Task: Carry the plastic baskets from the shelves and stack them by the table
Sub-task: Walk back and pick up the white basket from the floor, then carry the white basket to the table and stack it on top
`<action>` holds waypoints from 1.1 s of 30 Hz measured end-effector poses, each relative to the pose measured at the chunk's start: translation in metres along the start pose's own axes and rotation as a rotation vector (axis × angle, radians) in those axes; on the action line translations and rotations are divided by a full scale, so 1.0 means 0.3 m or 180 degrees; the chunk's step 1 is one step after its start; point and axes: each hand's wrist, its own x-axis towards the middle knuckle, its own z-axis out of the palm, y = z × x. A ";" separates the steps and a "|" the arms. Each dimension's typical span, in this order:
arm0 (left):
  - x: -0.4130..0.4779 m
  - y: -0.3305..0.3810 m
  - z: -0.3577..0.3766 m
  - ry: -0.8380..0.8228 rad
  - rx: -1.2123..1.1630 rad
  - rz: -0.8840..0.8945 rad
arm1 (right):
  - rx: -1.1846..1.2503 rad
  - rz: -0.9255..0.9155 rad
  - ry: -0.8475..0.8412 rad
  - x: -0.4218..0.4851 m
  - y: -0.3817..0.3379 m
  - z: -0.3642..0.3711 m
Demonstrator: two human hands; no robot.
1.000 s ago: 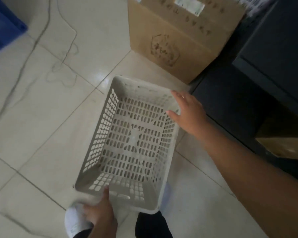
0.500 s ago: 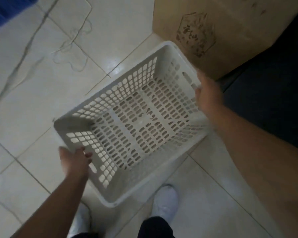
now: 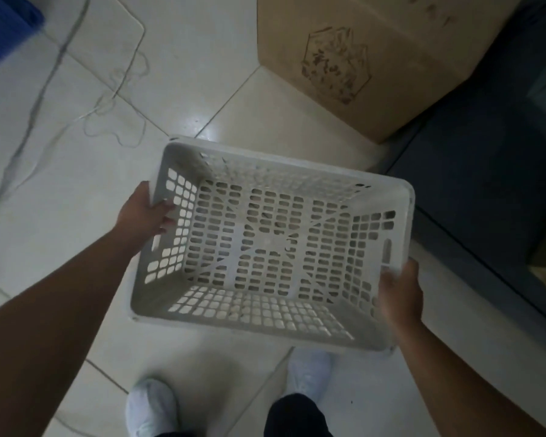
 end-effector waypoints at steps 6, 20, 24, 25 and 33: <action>-0.149 -0.001 -0.107 0.0090 -0.0055 -0.0077 | 0.0794 0.0189 -0.0532 -0.057 -0.055 -0.129; -0.914 0.662 -0.554 -0.0628 0.0650 0.0855 | 0.1381 0.0593 0.0265 -1.021 -0.082 -0.892; -1.166 0.915 -0.612 -0.1156 0.0936 0.1496 | 0.1605 0.0750 0.0814 -1.420 0.002 -1.100; -1.241 0.968 -0.611 -0.1265 0.1001 0.1645 | 0.1651 0.0799 0.0923 -1.521 0.035 -1.145; -2.062 1.187 -0.522 -0.2126 0.1748 0.2747 | 0.2126 0.1525 0.1893 -2.366 0.379 -1.412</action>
